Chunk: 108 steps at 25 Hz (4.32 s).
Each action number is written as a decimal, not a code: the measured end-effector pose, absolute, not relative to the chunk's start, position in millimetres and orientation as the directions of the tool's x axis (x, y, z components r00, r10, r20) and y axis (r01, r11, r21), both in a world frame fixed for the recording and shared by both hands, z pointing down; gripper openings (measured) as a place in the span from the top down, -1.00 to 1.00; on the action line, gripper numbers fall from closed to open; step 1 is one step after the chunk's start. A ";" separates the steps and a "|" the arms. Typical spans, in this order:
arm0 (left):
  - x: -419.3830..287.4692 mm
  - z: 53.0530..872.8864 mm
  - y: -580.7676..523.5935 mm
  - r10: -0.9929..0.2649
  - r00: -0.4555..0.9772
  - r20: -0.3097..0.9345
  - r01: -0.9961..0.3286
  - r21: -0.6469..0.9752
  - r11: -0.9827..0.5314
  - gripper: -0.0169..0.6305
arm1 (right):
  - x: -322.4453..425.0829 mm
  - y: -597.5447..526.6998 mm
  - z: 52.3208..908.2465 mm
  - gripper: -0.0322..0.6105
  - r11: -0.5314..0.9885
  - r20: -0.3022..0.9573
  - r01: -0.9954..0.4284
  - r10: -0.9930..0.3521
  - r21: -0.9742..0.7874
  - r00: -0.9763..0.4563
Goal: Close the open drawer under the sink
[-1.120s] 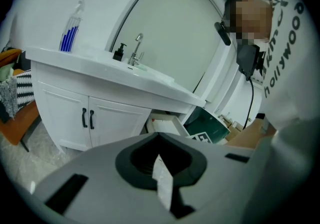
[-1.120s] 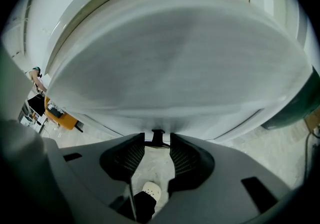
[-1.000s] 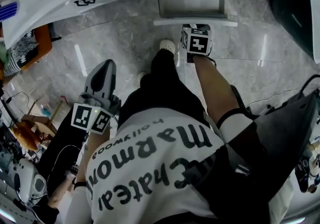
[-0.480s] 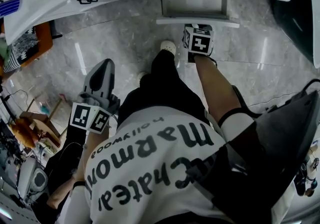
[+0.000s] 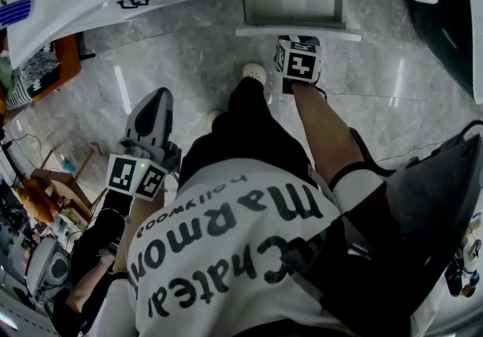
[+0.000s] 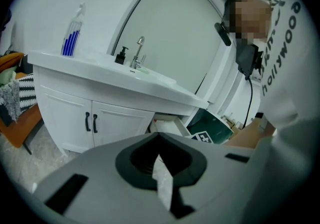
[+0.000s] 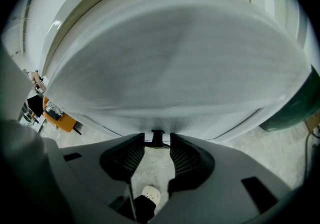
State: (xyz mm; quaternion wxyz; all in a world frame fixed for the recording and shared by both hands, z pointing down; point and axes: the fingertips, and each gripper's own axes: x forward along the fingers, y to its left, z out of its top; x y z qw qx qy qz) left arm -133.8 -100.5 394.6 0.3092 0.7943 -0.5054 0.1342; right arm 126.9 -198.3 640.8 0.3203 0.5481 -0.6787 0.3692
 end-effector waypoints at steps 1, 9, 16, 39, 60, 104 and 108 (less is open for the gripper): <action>-133.9 395.7 -101.2 -0.718 0.454 0.528 -0.886 0.353 -0.300 0.92 | 126.3 -200.6 641.0 0.38 0.126 0.838 -0.981 -0.511 -0.149 -0.193; -128.8 395.1 -107.0 -0.714 0.461 0.527 -0.885 0.330 -0.328 0.92 | 127.6 -211.2 639.8 0.38 0.128 0.827 -0.982 -0.529 -0.142 -0.189; -122.2 397.6 -105.5 -0.710 0.464 0.530 -0.884 0.329 -0.332 0.92 | 127.0 -218.1 639.5 0.38 0.129 0.823 -0.980 -0.533 -0.148 -0.195; -133.7 398.0 -99.8 -0.728 0.427 0.537 -0.901 0.325 -0.288 0.92 | 125.7 -234.7 637.7 0.38 0.101 0.813 -0.986 -0.558 -0.134 -0.168; -143.5 394.2 -105.4 -0.751 0.419 0.510 -0.903 0.322 -0.285 0.92 | 126.5 -255.7 631.6 0.38 0.096 0.800 -0.989 -0.581 -0.113 -0.148; -157.7 423.4 -97.6 -0.755 0.400 0.520 -0.909 0.328 -0.256 0.92 | 124.0 -268.7 637.2 0.38 0.060 0.769 -0.994 -0.630 -0.095 -0.112; -158.8 425.7 -96.4 -0.756 0.395 0.522 -0.912 0.325 -0.252 0.92 | 123.5 -269.9 637.4 0.38 0.056 0.760 -0.994 -0.641 -0.097 -0.111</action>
